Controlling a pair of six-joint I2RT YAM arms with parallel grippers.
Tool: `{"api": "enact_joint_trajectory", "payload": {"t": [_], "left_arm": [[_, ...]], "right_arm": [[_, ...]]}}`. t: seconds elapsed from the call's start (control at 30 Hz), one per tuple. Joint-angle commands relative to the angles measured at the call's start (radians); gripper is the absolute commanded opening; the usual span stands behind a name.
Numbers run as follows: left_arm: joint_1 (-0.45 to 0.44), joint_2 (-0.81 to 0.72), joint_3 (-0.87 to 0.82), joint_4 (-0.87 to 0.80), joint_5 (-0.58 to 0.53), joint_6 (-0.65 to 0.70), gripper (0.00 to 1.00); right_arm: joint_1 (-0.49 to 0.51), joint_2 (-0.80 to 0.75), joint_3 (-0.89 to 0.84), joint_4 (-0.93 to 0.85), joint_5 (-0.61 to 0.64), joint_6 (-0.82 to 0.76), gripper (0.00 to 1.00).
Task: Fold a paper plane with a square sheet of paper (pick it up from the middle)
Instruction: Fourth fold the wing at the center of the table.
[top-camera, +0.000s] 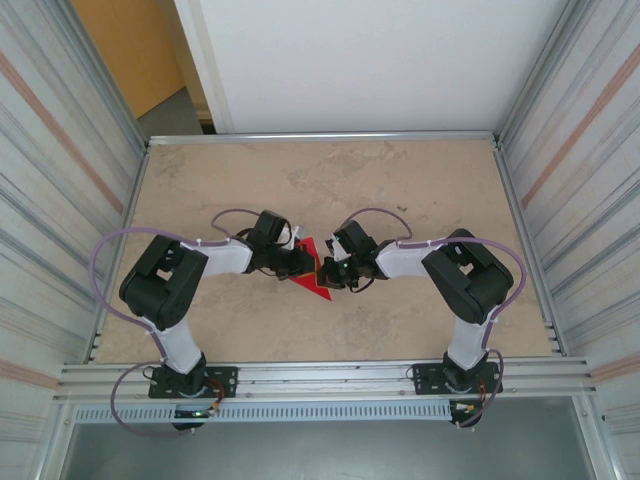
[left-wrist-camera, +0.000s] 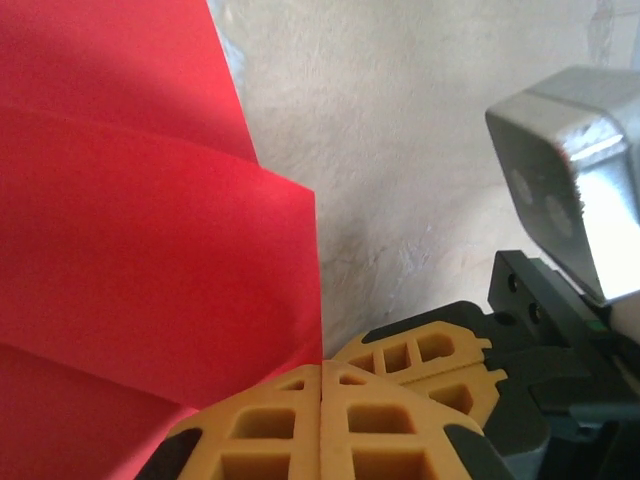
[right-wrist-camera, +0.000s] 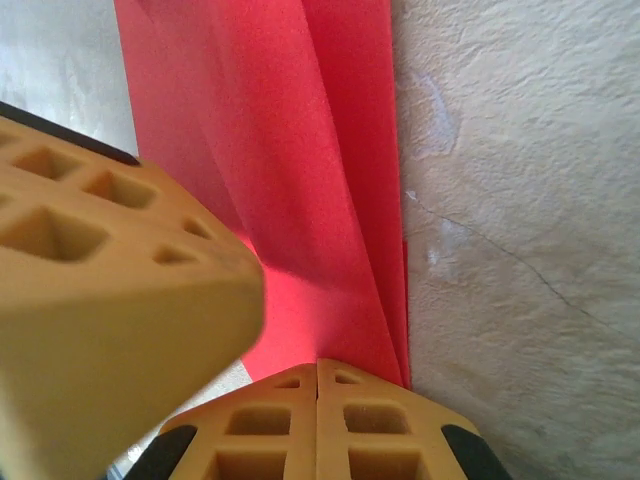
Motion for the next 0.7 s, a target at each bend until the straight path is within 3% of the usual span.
{"api": "enact_joint_trajectory", "payload": {"t": [0.0,0.3,0.67], "left_arm": [[-0.003,0.032,0.002,-0.004,-0.019,0.009,0.05],[0.008,0.093,0.048,-0.133,-0.171,0.04,0.03],[0.136,0.116,0.091,-0.15,-0.132,0.117,0.04]], "right_arm": [[0.0,0.072,-0.046,-0.124,0.054,0.021,0.01],[0.002,0.088,-0.051,-0.168,0.074,0.02,0.01],[0.002,0.104,-0.099,-0.22,0.103,0.03,0.01]]}}
